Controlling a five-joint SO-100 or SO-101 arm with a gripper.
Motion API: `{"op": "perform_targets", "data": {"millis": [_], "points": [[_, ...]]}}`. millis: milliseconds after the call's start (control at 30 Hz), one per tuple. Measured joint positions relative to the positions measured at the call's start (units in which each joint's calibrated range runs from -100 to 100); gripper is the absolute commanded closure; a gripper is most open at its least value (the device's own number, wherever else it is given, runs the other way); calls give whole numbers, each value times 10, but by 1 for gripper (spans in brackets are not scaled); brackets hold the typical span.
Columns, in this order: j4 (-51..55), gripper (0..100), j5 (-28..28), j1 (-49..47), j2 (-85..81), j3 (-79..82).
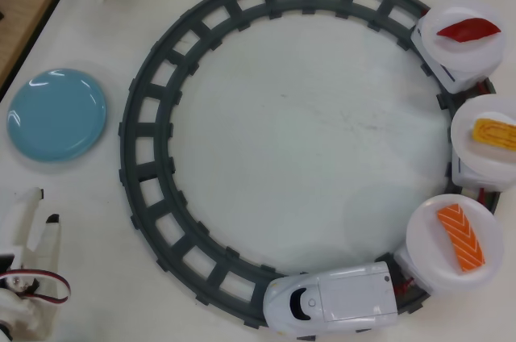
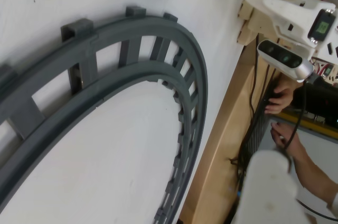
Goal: Pick up the sushi from the Shinkansen and put it on the blue dish
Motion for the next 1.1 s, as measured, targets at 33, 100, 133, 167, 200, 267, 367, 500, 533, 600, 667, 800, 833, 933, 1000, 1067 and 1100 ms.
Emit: {"op": "perform_targets", "data": {"millis": [33,100,133,167,200,267,367,500,533,600,667,800,833,933,1000,1067,1100], "points": [[0,83,0,0,0,0],[0,83,0,0,0,0],[0,83,0,0,0,0],[0,83,0,0,0,0],[0,83,0,0,0,2],[0,83,0,0,0,3],[0,83,0,2,0,3],[9,83,4,4,46,-16],[14,83,4,3,72,-32],[22,83,4,3,132,-74],[25,83,4,3,200,-123],[44,83,4,14,322,-219],[50,83,4,19,348,-239],[66,83,4,26,388,-285],[71,83,4,21,396,-296],[82,83,10,24,398,-303],[86,83,14,25,401,-305]]}}
